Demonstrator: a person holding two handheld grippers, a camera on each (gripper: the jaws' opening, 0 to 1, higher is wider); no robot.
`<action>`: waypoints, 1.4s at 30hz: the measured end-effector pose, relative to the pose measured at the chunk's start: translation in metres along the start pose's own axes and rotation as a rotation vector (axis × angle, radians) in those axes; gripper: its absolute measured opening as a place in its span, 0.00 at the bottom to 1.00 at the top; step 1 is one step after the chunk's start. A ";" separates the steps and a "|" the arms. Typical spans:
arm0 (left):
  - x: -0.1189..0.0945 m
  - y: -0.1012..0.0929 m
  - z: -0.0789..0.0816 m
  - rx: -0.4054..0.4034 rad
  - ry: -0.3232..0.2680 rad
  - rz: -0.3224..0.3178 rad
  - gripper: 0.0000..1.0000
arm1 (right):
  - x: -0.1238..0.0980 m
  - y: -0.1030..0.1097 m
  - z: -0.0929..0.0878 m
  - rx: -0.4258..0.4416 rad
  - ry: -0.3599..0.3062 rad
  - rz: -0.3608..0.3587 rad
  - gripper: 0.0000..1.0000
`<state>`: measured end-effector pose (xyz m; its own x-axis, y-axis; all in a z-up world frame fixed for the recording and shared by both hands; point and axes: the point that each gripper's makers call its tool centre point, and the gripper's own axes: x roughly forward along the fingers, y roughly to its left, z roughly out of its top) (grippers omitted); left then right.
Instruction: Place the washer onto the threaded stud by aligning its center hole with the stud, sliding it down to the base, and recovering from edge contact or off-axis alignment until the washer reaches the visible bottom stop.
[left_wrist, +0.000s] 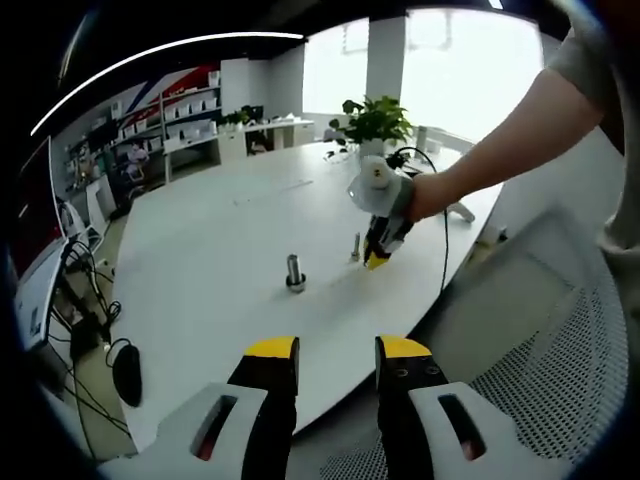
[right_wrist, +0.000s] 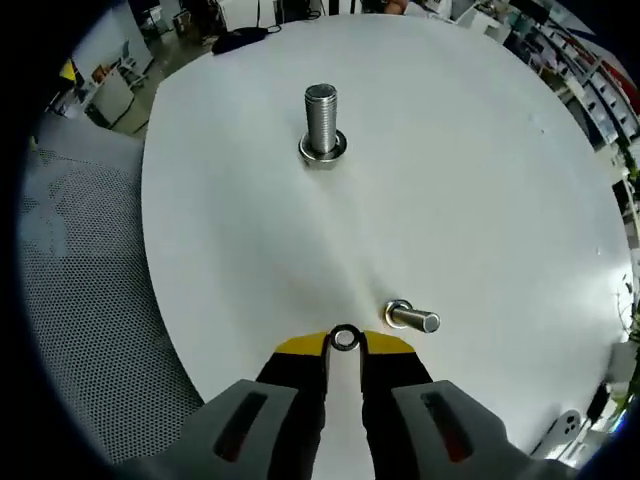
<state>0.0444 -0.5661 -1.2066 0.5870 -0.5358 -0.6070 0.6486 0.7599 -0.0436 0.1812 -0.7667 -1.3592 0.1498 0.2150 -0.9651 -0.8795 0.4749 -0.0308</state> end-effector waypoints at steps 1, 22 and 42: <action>0.000 0.000 0.000 0.000 0.001 0.000 0.28 | -0.001 -0.002 -0.001 0.009 0.001 -0.001 0.13; 0.001 -0.002 -0.003 0.006 0.020 -0.012 0.28 | -0.039 -0.028 0.014 -0.019 -0.114 -0.062 0.13; 0.001 0.000 -0.004 -0.002 0.019 0.001 0.28 | -0.038 -0.033 0.036 -0.051 -0.132 -0.081 0.14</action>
<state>0.0435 -0.5650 -1.2101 0.5786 -0.5276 -0.6220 0.6467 0.7615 -0.0443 0.2213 -0.7597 -1.3118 0.2761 0.2895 -0.9165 -0.8835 0.4520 -0.1234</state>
